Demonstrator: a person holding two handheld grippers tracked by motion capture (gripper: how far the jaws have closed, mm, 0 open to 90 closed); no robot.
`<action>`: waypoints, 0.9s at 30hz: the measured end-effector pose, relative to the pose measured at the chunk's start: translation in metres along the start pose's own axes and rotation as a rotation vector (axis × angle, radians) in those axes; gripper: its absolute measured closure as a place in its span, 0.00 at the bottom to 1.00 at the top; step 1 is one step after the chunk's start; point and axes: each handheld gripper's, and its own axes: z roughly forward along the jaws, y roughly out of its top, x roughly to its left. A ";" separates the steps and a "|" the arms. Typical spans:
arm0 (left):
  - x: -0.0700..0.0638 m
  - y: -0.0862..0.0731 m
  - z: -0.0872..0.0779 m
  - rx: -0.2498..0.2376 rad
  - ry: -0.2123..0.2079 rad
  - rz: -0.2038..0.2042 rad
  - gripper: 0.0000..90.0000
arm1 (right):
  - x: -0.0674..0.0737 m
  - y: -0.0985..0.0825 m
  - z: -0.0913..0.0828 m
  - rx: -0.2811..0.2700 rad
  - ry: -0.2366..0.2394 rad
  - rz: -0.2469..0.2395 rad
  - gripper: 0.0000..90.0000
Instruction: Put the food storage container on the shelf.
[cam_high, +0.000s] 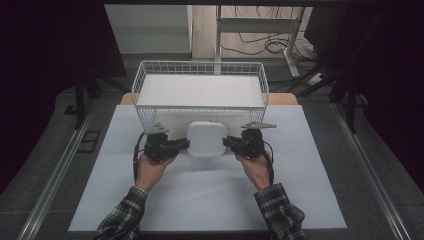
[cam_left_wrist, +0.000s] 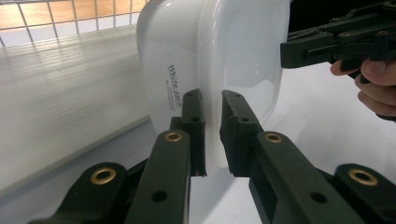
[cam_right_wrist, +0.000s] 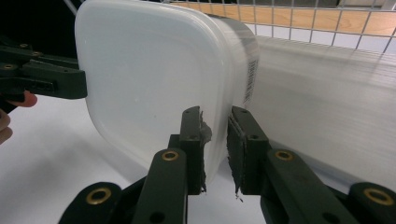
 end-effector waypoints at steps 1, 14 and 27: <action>0.003 0.000 0.003 0.002 0.001 -0.005 0.90 | -0.002 0.001 0.003 0.001 -0.003 0.004 0.84; 0.019 -0.006 0.030 0.021 0.035 -0.069 0.89 | -0.017 0.002 0.026 0.043 -0.045 0.019 0.84; 0.023 -0.007 0.036 -0.030 0.087 -0.074 0.89 | -0.017 0.002 0.037 0.025 -0.078 -0.018 0.75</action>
